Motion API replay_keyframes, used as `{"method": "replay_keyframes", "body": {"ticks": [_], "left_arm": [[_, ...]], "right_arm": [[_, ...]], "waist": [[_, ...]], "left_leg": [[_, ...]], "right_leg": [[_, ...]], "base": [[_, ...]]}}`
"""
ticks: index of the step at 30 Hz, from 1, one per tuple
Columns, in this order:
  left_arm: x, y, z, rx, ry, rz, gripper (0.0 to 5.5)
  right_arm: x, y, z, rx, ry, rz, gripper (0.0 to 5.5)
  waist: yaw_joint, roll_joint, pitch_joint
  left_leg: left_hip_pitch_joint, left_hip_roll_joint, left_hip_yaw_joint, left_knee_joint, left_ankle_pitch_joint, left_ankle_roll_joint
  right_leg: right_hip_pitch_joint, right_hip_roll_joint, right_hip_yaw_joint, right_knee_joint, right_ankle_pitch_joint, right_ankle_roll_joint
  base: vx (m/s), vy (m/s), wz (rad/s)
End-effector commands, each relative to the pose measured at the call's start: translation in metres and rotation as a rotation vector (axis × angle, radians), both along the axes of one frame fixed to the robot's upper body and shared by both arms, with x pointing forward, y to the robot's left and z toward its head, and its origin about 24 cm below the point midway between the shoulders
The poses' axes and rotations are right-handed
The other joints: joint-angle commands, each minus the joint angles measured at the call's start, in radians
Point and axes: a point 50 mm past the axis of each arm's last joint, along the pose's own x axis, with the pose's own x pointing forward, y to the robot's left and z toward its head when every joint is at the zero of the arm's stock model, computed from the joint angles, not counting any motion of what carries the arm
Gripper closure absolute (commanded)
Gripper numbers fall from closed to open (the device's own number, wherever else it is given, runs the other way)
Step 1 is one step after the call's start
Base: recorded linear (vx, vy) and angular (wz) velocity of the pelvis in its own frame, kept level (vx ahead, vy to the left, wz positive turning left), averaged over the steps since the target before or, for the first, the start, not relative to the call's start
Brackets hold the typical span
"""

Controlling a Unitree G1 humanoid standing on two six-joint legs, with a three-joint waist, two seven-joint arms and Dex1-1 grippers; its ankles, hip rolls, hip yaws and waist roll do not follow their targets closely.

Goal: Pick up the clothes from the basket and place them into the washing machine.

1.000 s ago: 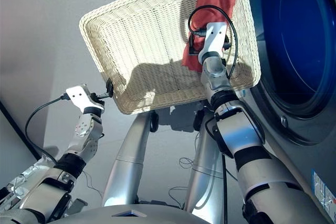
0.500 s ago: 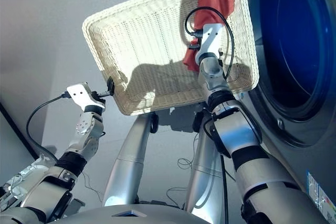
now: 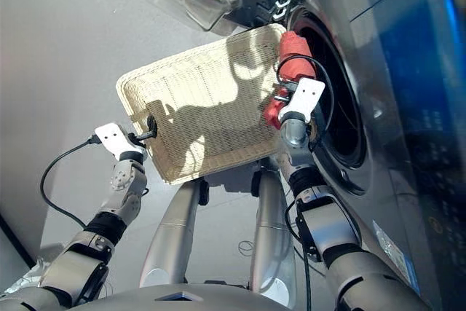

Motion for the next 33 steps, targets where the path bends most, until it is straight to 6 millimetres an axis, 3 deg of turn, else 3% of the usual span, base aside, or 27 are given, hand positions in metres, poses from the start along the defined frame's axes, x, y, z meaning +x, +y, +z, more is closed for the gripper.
{"method": "replay_keyframes", "body": {"ticks": [1, 4, 5, 6, 7, 9, 10, 12, 20, 21, 22, 28, 33], "left_arm": [[-0.009, 0.022, 0.000, 0.014, -0.040, 0.104, 0.00], [-0.012, 0.023, -0.002, 0.029, -0.037, 0.118, 0.00], [-0.011, 0.025, 0.001, 0.038, -0.048, 0.127, 0.00], [-0.011, 0.026, 0.004, 0.040, -0.061, 0.128, 0.00], [-0.012, 0.027, 0.006, 0.041, -0.071, 0.129, 0.00], [-0.012, 0.026, 0.008, 0.045, -0.080, 0.123, 0.00], [-0.013, 0.025, 0.009, 0.056, -0.086, 0.104, 0.00], [-0.011, 0.024, 0.013, 0.038, -0.097, 0.104, 0.00], [-0.018, 0.029, 0.012, 0.024, -0.094, 0.119, 0.00], [-0.019, 0.030, 0.011, 0.021, -0.090, 0.120, 0.00], [-0.019, 0.029, 0.010, 0.016, -0.090, 0.117, 0.00], [-0.020, 0.031, 0.008, 0.002, -0.080, 0.096, 0.00], [-0.018, 0.031, 0.006, 0.004, -0.071, 0.050, 0.00]], "right_arm": [[-0.005, -0.008, 0.037, 0.019, -0.222, -0.097, 5.50], [-0.006, -0.024, 0.045, 0.051, -0.250, -0.233, 5.50], [-0.002, -0.035, 0.060, 0.081, -0.268, -0.323, 5.50], [0.001, -0.042, 0.073, 0.071, -0.285, -0.367, 5.50], [0.003, -0.049, 0.086, 0.058, -0.295, -0.420, 5.50], [0.005, -0.054, 0.100, 0.043, -0.308, -0.443, 5.50], [0.006, -0.078, 0.132, -0.002, -0.309, -0.561, 5.50], [0.005, -0.092, 0.157, 0.012, -0.326, -0.616, 5.50], [-0.023, -0.134, 0.202, -0.032, -0.423, -0.801, 5.50], [-0.023, -0.135, 0.204, -0.049, -0.420, -0.799, 5.24], [-0.021, -0.134, 0.205, -0.064, -0.413, -0.778, 0.00], [-0.005, -0.118, 0.190, -0.201, -0.333, -0.570, 0.00], [0.015, -0.088, 0.139, -0.167, -0.226, -0.284, 0.00]], "waist": [[0.010, 0.005, -0.039], [0.015, 0.020, -0.044], [0.024, 0.035, -0.044], [0.029, 0.041, -0.039], [0.041, 0.053, -0.044], [0.048, 0.060, -0.044], [0.068, 0.077, -0.039], [0.077, 0.087, -0.029], [0.073, 0.090, -0.025], [0.074, 0.089, -0.028], [0.073, 0.087, -0.030], [0.054, 0.061, -0.038], [0.039, 0.040, -0.043]], "left_leg": [[0.017, -0.019, -0.002, -0.045, -0.041, 0.045], [0.006, -0.022, -0.002, -0.035, -0.047, 0.046], [-0.011, -0.025, -0.004, -0.020, -0.051, 0.047], [-0.037, -0.028, 0.004, -0.012, -0.024, 0.052], [-0.039, -0.028, -0.005, -0.001, -0.053, 0.051], [-0.058, -0.029, -0.004, 0.010, -0.053, 0.052], [-0.086, -0.033, -0.006, 0.035, -0.059, 0.057], [-0.117, -0.032, -0.002, 0.073, -0.063, 0.057], [-0.164, -0.042, 0.001, 0.117, -0.073, 0.054], [-0.164, -0.043, 0.002, 0.115, -0.074, 0.055], [-0.164, -0.042, 0.004, 0.115, -0.074, 0.055], [-0.146, -0.036, 0.010, 0.104, -0.076, 0.052], [-0.111, -0.030, 0.013, 0.073, -0.071, 0.049]], "right_leg": [[0.041, 0.014, -0.021, -0.066, -0.001, 0.051], [0.029, 0.011, -0.018, -0.057, -0.006, 0.049], [0.014, 0.009, -0.014, -0.044, -0.010, 0.047], [-0.007, 0.003, -0.018, -0.044, 0.017, 0.038], [-0.013, 0.003, -0.008, -0.021, -0.014, 0.048], [-0.032, 0.001, -0.004, -0.010, -0.015, 0.047], [-0.064, -0.007, 0.005, 0.024, -0.023, 0.047], [-0.095, -0.010, 0.008, 0.063, -0.025, 0.046], [-0.138, -0.020, 0.009, 0.120, -0.031, 0.048], [-0.137, -0.020, 0.009, 0.115, -0.029, 0.048], [-0.137, -0.019, 0.008, 0.113, -0.026, 0.049], [-0.113, -0.015, 0.008, 0.084, -0.015, 0.046], [-0.071, -0.012, 0.001, 0.034, -0.004, 0.045]], "base": [[0.000, 0.000, 0.000], [0.000, 0.000, 0.000], [-0.128, 0.019, -0.057], [0.000, 0.000, 0.000], [0.000, 0.000, 0.000], [0.010, 0.034, 0.024], [0.000, 0.000, 0.000], [-0.028, 0.024, 0.069], [0.000, 0.000, 0.000], [0.000, 0.000, 0.000], [0.000, 0.000, 0.000], [0.000, 0.000, 0.000], [0.000, 0.000, 0.000]]}}
